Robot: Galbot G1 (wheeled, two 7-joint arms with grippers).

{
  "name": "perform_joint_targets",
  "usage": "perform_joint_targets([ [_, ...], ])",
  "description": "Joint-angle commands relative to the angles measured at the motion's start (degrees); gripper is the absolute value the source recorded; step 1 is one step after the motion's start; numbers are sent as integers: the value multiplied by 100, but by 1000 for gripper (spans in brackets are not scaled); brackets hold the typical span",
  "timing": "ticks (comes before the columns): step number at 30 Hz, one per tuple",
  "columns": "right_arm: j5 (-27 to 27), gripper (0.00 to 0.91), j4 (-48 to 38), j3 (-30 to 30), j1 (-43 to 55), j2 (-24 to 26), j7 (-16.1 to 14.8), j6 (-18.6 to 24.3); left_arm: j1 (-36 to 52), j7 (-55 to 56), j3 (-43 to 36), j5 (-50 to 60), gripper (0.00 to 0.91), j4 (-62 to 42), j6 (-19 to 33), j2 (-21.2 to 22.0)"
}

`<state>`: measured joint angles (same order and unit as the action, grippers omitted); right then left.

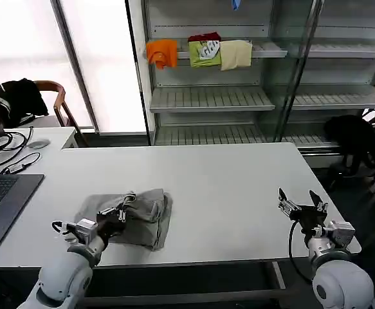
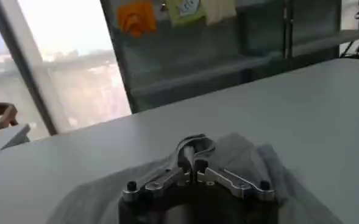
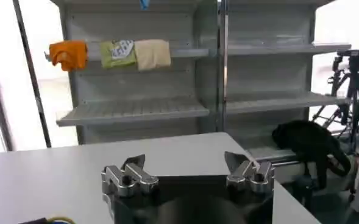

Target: Fold and organize the clothes.

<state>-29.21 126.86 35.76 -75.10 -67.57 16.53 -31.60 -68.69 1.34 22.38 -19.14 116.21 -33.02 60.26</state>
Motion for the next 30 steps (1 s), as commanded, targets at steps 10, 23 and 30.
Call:
perform_joint_targets([
  [10,147,907,-94,-52,-74,-59,-13,27,427,100,-1150,145,10,-268,-10,213],
  [23,283,907,-241,-187,-40,-146,-29,77,627,303,-1197,-285,907,-533,33,470],
  [30,283,907,-316,-196,99,-113,2,59,463,445,-1123,-2550,907,211,-5,523],
])
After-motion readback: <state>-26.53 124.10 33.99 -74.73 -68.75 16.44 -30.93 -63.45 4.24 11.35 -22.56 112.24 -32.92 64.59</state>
